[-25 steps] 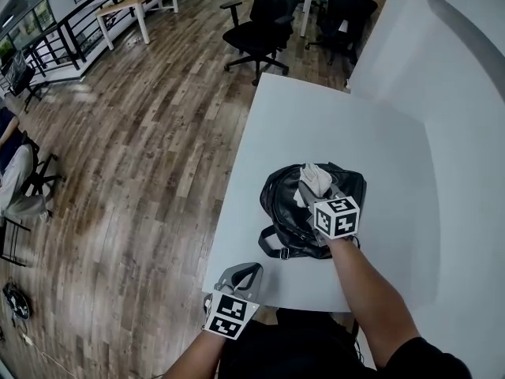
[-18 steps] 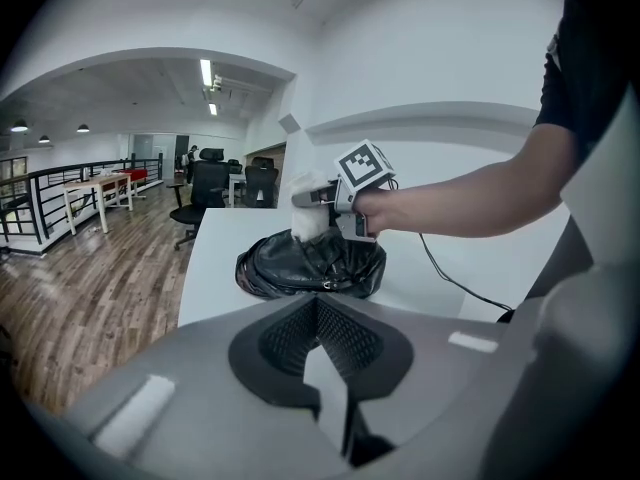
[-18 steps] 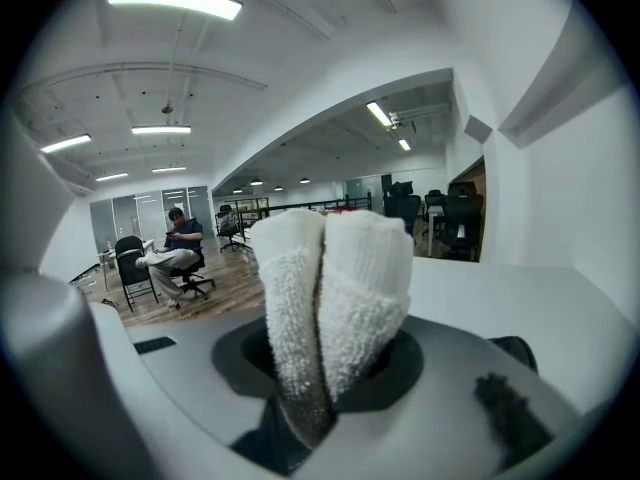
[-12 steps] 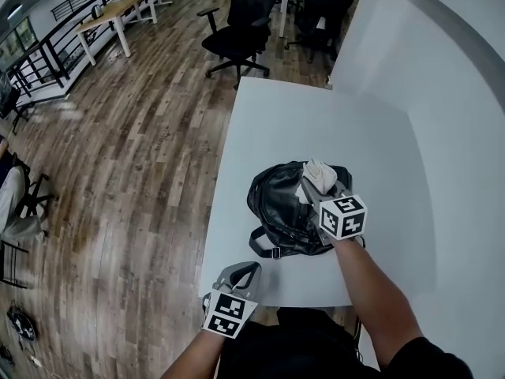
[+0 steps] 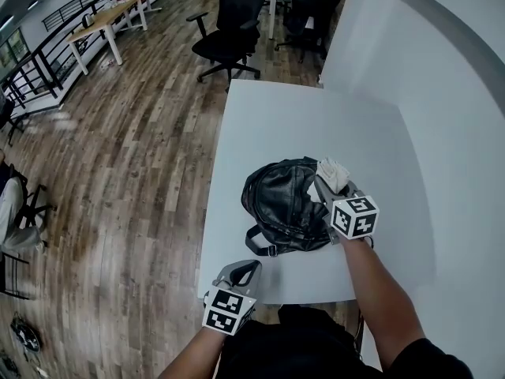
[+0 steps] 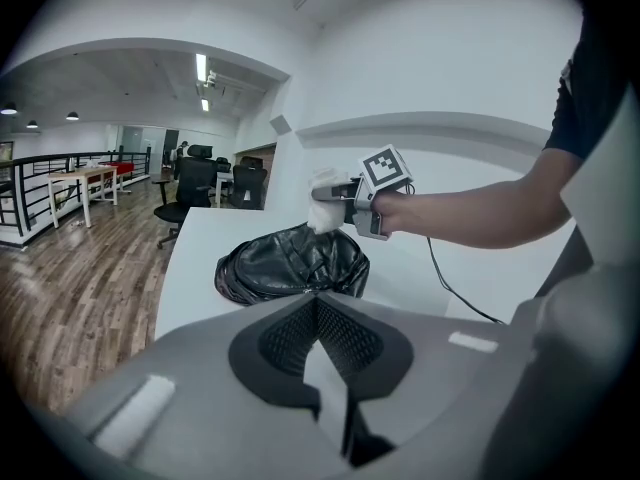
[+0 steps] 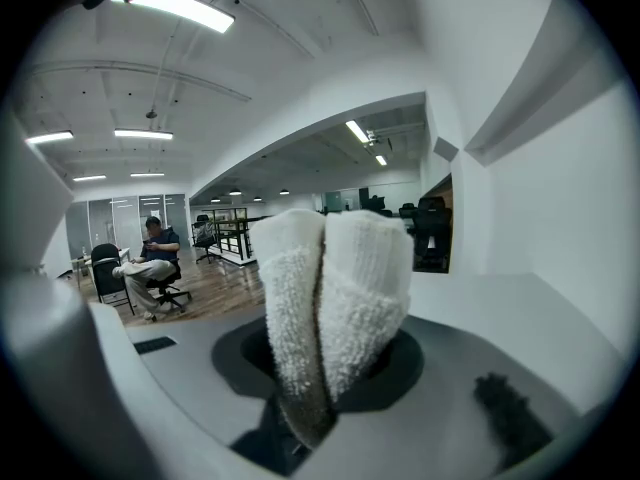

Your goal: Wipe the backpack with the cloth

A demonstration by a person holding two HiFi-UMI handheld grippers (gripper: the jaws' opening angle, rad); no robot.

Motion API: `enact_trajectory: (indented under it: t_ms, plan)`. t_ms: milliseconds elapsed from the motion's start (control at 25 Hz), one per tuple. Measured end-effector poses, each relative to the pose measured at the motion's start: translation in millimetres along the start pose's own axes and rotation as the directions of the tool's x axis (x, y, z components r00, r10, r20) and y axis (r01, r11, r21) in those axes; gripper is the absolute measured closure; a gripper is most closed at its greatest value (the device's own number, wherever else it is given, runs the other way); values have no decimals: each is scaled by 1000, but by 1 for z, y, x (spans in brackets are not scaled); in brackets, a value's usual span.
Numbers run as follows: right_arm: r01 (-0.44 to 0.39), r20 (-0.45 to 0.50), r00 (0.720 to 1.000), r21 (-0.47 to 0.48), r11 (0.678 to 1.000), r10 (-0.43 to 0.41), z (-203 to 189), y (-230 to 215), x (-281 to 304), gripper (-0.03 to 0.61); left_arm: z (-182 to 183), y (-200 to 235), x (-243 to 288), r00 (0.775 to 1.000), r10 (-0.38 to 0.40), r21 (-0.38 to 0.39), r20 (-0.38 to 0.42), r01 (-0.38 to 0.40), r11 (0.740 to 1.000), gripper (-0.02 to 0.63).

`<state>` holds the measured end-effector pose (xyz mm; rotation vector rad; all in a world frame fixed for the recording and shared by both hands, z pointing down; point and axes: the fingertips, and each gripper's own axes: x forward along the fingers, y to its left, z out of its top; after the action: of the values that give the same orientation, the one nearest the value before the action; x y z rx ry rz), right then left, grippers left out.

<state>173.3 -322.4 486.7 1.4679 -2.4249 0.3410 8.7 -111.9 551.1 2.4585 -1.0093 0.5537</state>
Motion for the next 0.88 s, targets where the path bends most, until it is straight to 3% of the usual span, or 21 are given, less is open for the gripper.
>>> enact_trajectory:
  t_ms: [880]
  plan:
    - [179, 45, 982, 56, 982, -181, 0, -50, -65, 477, 4, -22, -1, 995, -94, 90, -25, 96, 991, 607]
